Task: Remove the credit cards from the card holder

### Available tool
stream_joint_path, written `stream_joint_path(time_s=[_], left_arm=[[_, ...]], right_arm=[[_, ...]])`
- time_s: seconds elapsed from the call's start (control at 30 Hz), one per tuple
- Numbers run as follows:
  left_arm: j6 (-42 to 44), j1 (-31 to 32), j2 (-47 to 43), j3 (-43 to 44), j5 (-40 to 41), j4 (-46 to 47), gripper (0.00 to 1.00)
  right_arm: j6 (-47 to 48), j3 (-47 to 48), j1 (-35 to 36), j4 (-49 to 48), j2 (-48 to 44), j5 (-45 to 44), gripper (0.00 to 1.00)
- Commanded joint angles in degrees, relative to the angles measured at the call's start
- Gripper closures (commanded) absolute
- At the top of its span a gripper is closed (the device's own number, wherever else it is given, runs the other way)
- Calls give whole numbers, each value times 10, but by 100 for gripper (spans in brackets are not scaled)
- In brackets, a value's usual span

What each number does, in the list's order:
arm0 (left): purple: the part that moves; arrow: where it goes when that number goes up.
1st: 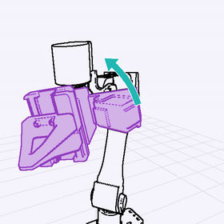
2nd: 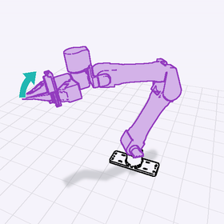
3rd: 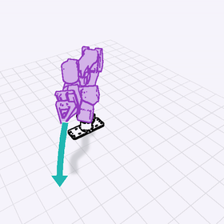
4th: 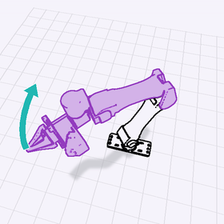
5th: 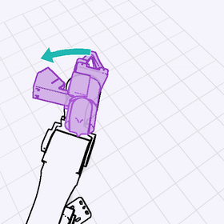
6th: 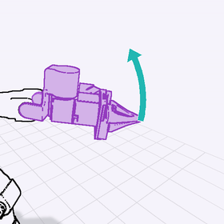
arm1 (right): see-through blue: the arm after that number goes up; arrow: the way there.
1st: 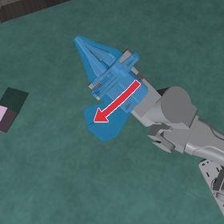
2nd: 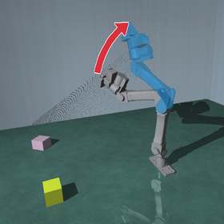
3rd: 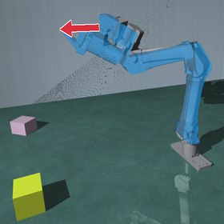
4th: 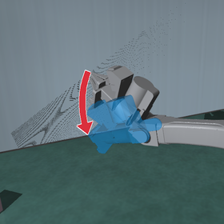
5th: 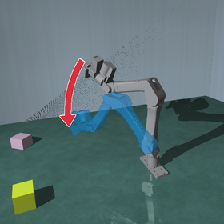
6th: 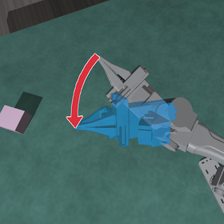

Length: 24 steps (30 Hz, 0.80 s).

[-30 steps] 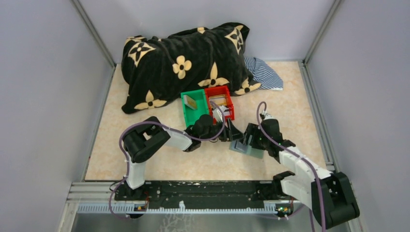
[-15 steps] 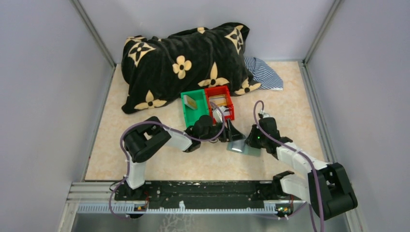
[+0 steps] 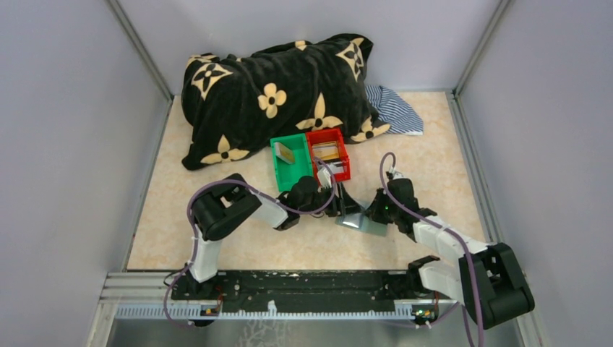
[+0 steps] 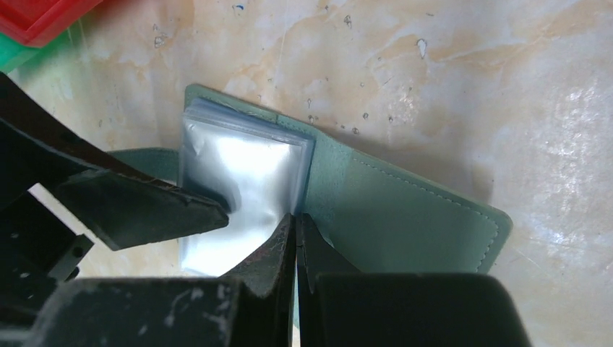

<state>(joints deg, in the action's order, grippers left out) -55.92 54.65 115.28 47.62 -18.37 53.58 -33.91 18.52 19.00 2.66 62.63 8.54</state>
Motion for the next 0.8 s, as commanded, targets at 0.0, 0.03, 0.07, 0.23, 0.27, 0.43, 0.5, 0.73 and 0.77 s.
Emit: stream_joint_path(time_s=[0.0,0.03,0.07,0.23,0.27,0.43,0.5,0.73,0.77], left_arm=[[-6,2,8,-12,-6,23,31],[-6,2,7,-12,-7,24,31],[-6,2,6,-11,-7,25,31],[-4,2,-12,-16,-1,25,32],[0,2,-19,-18,3,21,32],[16,-2,-61,-29,17,0,31],[16,-5,-71,-35,20,0,31],[14,-6,-66,-45,24,1,31],[15,-6,-65,-49,28,0,31]], right_arm=[[-5,-7,3,8,-14,7,100],[-5,-7,4,11,-18,5,100],[-5,-5,3,13,-23,3,100],[-5,-3,3,21,-42,-4,100],[-5,-2,3,21,-42,-5,99],[-5,-5,3,14,-32,1,100],[-6,-8,3,11,-33,1,100],[-7,-8,3,11,-33,0,100],[-7,-8,3,13,-33,-1,100]])
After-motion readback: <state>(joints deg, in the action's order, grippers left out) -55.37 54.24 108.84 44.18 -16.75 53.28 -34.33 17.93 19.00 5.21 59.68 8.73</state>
